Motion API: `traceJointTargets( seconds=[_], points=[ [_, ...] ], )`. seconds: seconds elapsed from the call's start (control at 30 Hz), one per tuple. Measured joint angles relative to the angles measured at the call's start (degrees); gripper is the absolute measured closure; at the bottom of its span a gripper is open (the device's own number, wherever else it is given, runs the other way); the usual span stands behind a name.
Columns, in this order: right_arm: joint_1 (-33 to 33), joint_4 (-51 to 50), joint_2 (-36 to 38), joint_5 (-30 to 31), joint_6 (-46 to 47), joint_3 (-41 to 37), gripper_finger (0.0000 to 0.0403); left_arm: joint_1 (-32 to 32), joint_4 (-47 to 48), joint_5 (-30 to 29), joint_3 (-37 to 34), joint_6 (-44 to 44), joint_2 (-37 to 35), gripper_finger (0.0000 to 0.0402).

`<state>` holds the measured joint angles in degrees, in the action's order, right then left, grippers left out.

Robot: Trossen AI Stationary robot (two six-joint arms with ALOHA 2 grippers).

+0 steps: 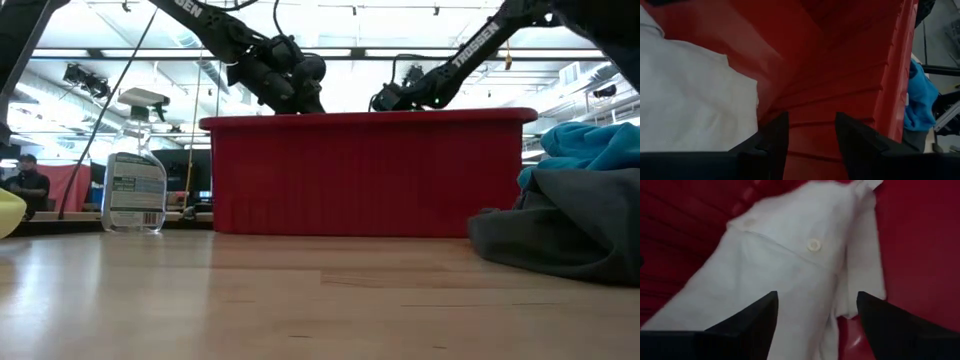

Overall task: Fold laundry
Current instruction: Remove the white polo from the red laundry bin

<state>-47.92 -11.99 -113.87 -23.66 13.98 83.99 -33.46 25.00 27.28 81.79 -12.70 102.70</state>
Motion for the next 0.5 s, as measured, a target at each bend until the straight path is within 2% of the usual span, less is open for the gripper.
traceJointTargets(
  seconds=[0.27, 0.5],
  points=[
    [0.35, 0.74, -4.17, 0.11, 0.60, 0.02, 0.0105, -0.04, -0.93, -0.35, -0.15, 0.10, 0.09, 0.0237],
    [0.42, 5.05, -6.96, -3.86, 6.29, 0.02, 0.0105, -0.33, -2.03, -1.20, -0.21, 1.96, 0.12, 0.0237]
  ],
)
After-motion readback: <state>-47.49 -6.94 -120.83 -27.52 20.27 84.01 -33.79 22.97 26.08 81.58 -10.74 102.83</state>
